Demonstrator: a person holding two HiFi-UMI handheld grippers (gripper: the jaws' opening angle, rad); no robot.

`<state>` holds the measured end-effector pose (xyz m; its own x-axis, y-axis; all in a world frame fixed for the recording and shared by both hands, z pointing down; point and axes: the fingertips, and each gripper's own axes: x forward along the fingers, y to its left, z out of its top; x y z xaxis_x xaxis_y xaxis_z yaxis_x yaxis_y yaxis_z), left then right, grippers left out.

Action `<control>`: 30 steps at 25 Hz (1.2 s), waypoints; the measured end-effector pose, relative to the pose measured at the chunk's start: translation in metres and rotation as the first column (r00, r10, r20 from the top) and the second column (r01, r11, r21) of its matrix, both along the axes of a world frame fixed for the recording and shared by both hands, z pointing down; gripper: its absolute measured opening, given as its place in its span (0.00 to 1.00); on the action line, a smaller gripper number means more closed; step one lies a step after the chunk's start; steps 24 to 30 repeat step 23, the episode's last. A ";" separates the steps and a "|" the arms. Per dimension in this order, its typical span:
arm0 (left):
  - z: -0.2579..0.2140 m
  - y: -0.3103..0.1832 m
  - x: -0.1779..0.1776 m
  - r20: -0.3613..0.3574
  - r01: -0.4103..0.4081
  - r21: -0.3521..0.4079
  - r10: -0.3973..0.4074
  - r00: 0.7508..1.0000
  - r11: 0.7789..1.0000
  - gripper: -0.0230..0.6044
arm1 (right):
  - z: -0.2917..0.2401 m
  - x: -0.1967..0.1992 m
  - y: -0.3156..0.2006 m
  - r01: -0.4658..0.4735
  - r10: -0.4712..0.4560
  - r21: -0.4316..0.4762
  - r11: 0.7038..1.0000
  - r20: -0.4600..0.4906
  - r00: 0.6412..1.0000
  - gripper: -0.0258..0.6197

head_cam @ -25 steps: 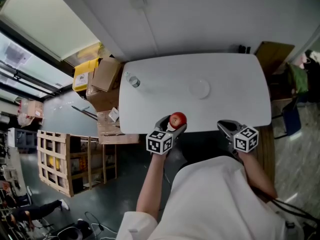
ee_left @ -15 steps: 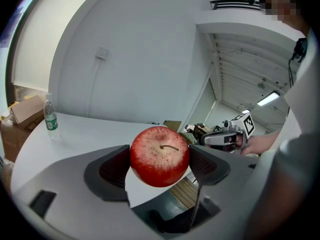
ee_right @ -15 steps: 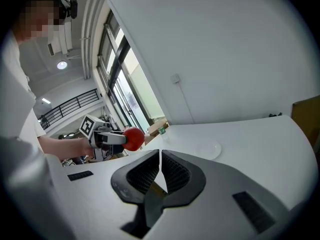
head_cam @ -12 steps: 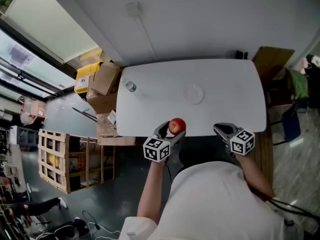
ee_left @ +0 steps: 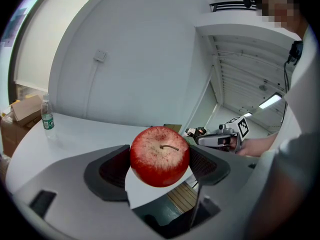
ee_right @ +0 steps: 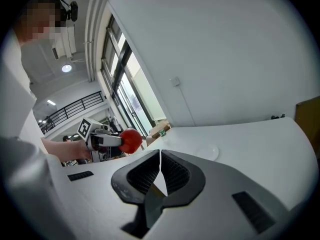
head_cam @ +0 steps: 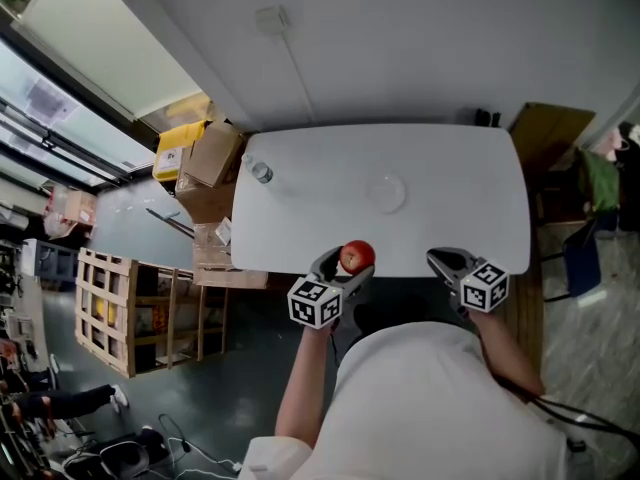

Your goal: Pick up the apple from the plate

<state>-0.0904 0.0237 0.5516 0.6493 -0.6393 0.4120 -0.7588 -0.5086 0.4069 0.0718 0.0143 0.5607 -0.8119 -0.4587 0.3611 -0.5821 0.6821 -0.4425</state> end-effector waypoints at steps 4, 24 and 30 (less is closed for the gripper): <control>0.001 -0.002 0.000 0.005 0.003 -0.001 -0.003 1.000 1.000 0.63 | -0.001 -0.002 -0.005 0.007 -0.007 0.005 1.000 0.005 1.000 0.10; 0.003 -0.007 0.006 0.012 0.004 -0.015 -0.004 1.000 1.000 0.63 | -0.007 0.001 -0.016 0.029 -0.029 0.013 0.999 0.004 1.000 0.10; 0.003 -0.007 0.006 0.012 0.004 -0.015 -0.004 1.000 1.000 0.63 | -0.007 0.001 -0.016 0.029 -0.029 0.013 0.999 0.004 1.000 0.10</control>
